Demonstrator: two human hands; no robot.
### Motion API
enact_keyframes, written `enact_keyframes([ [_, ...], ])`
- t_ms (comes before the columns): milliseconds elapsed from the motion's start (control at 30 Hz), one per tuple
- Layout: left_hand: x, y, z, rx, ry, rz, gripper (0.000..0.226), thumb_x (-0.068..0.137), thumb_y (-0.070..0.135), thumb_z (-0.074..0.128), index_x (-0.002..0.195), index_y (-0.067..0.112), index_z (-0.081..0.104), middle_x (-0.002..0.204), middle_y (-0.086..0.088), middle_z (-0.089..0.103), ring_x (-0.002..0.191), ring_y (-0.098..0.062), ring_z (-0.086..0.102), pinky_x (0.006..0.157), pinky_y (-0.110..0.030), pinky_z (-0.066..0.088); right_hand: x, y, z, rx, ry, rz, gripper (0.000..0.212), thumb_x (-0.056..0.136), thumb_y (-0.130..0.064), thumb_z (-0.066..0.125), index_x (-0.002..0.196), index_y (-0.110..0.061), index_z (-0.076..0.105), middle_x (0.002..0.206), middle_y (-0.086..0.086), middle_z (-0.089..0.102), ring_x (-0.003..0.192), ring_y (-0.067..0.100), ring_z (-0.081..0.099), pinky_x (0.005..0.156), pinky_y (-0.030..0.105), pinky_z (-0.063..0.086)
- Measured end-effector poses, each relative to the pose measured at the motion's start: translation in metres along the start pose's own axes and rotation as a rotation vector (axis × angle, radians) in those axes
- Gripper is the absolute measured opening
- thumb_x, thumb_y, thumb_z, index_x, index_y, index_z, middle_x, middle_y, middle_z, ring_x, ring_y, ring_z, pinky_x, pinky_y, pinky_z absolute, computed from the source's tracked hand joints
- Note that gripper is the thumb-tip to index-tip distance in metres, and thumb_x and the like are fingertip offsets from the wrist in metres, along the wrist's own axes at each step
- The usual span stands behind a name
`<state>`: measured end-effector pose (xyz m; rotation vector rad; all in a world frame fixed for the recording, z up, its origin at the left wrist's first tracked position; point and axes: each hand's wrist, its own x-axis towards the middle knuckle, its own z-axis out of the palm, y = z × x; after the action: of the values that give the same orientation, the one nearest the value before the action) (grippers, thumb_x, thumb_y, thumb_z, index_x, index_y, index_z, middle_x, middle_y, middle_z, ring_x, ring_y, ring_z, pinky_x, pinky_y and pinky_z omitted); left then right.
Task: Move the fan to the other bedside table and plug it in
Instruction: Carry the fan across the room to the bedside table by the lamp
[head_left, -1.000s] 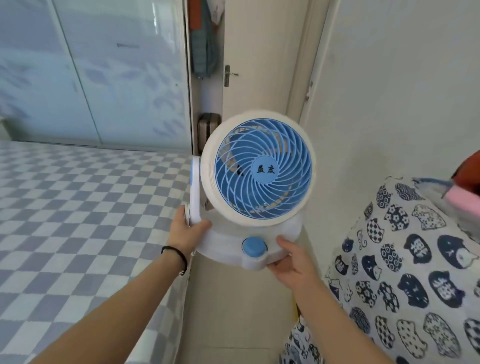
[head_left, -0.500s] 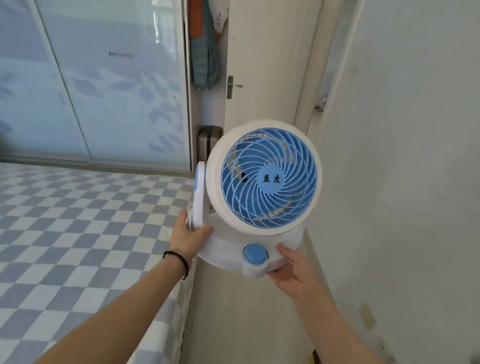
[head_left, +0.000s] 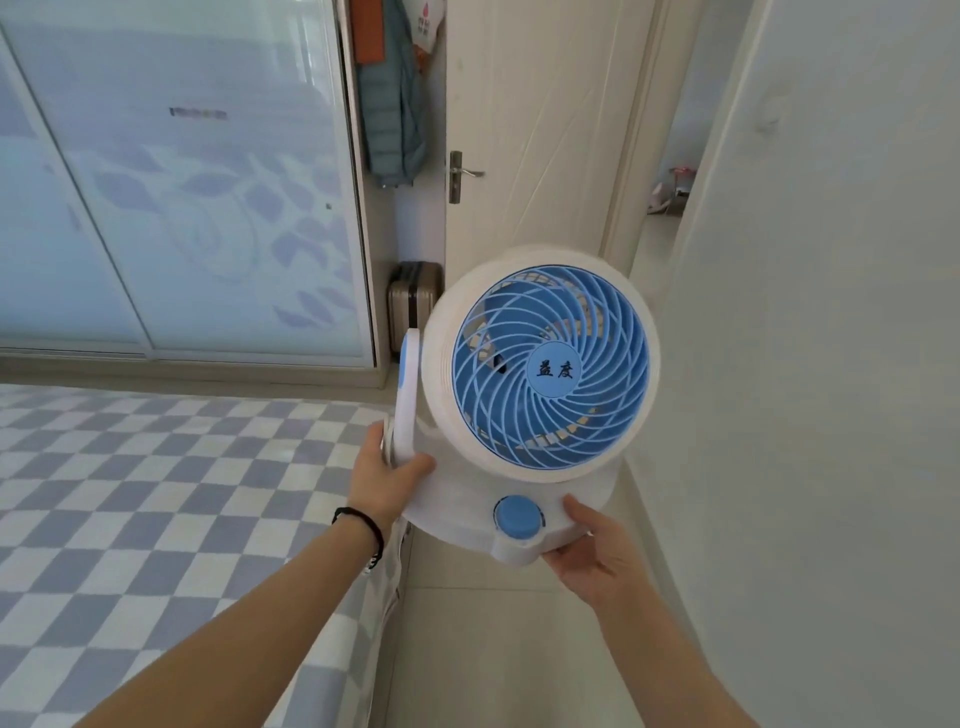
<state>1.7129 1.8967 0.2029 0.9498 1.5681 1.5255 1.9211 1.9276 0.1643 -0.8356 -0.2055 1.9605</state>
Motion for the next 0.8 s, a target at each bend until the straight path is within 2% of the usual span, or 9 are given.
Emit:
enact_keyframes([
  [100, 0.051, -0.007, 0.025, 0.009, 0.037, -0.013, 0.030, 0.072, 0.008, 0.066, 0.093, 0.020, 0.047, 0.084, 0.000, 0.056, 0.075, -0.017, 0.054, 0.067, -0.032, 0.050, 0.054, -0.031, 0.010, -0.026, -0.002, 0.022, 0.025, 0.084, 0.003, 0.055, 0.107, -0.007, 0.057, 0.077, 0.014, 0.075, 0.070, 0.031, 0.072, 0.054, 0.046, 0.059],
  [233, 0.123, -0.007, 0.062, 0.023, 0.097, -0.048, 0.035, 0.078, 0.000, 0.062, 0.105, 0.016, 0.047, 0.088, 0.001, 0.058, 0.082, -0.023, 0.055, 0.077, -0.039, 0.050, 0.126, -0.078, 0.030, -0.084, 0.043, 0.066, 0.032, 0.083, 0.003, 0.056, 0.113, -0.008, 0.055, 0.096, 0.015, 0.070, 0.093, 0.033, 0.063, 0.051, 0.046, 0.058],
  [333, 0.167, -0.005, 0.085, -0.009, 0.147, -0.064, 0.039, 0.077, -0.001, 0.062, 0.107, 0.019, 0.047, 0.089, 0.001, 0.059, 0.085, -0.026, 0.056, 0.083, -0.044, 0.051, 0.168, -0.110, 0.047, -0.130, 0.014, 0.086, 0.020, 0.084, 0.003, 0.055, 0.101, -0.008, 0.058, 0.086, 0.014, 0.073, 0.091, 0.032, 0.061, 0.052, 0.049, 0.057],
  [433, 0.203, -0.001, 0.101, -0.028, 0.196, -0.088, 0.041, 0.077, 0.000, 0.063, 0.109, 0.019, 0.045, 0.088, 0.000, 0.057, 0.083, -0.024, 0.056, 0.080, -0.041, 0.050, 0.209, -0.134, 0.065, -0.174, 0.000, 0.124, 0.016, 0.085, 0.003, 0.055, 0.095, -0.009, 0.058, 0.085, 0.013, 0.072, 0.092, 0.032, 0.061, 0.056, 0.051, 0.055],
  [500, 0.228, 0.002, 0.107, -0.032, 0.222, -0.092, 0.041, 0.077, 0.001, 0.063, 0.109, 0.020, 0.044, 0.089, -0.002, 0.057, 0.081, -0.022, 0.055, 0.078, -0.040, 0.049, 0.236, -0.145, 0.076, -0.186, -0.009, 0.140, 0.016, 0.085, 0.002, 0.055, 0.096, -0.009, 0.057, 0.092, 0.014, 0.070, 0.093, 0.032, 0.061, 0.058, 0.052, 0.054],
  [600, 0.268, 0.001, 0.113, -0.025, 0.261, -0.081, 0.036, 0.076, 0.001, 0.063, 0.102, 0.018, 0.046, 0.094, -0.008, 0.056, 0.085, -0.028, 0.054, 0.081, -0.045, 0.050, 0.280, -0.156, 0.094, -0.215, -0.003, 0.172, 0.017, 0.085, 0.001, 0.056, 0.098, -0.008, 0.056, 0.104, 0.015, 0.064, 0.094, 0.032, 0.061, 0.059, 0.052, 0.054],
  [700, 0.312, -0.003, 0.115, -0.034, 0.277, -0.064, 0.032, 0.077, -0.001, 0.062, 0.086, 0.025, 0.047, 0.086, -0.004, 0.055, 0.081, -0.025, 0.053, 0.076, -0.040, 0.050, 0.326, -0.162, 0.111, -0.219, -0.021, 0.190, 0.018, 0.085, 0.002, 0.055, 0.100, -0.007, 0.056, 0.104, 0.016, 0.064, 0.093, 0.032, 0.061, 0.055, 0.051, 0.055],
  [800, 0.367, -0.008, 0.115, -0.029, 0.299, -0.065, 0.036, 0.076, -0.002, 0.061, 0.080, 0.030, 0.045, 0.084, -0.003, 0.056, 0.082, -0.026, 0.054, 0.081, -0.044, 0.050, 0.379, -0.170, 0.134, -0.233, -0.018, 0.201, 0.018, 0.085, 0.002, 0.056, 0.100, -0.007, 0.056, 0.102, 0.016, 0.064, 0.091, 0.032, 0.061, 0.052, 0.050, 0.055],
])
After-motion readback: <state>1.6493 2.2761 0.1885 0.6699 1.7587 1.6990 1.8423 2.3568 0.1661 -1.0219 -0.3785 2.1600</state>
